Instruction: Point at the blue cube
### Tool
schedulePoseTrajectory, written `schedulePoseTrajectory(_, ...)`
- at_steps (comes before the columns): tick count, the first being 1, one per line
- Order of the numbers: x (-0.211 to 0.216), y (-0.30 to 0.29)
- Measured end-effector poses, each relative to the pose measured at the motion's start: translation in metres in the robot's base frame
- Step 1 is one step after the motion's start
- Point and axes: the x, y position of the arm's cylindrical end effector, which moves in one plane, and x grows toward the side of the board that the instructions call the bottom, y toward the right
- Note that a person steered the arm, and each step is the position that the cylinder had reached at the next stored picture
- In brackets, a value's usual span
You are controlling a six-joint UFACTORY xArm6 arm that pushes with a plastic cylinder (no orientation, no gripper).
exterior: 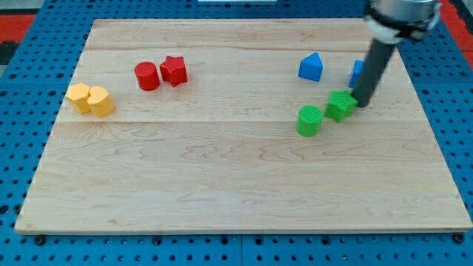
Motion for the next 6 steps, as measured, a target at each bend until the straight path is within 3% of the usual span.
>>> schedulePoseTrajectory(1,0.019,-0.042)
schedulePoseTrajectory(2,0.024,-0.041)
schedulePoseTrajectory(4,-0.014,0.095)
schedulePoseTrajectory(6,-0.043,0.093)
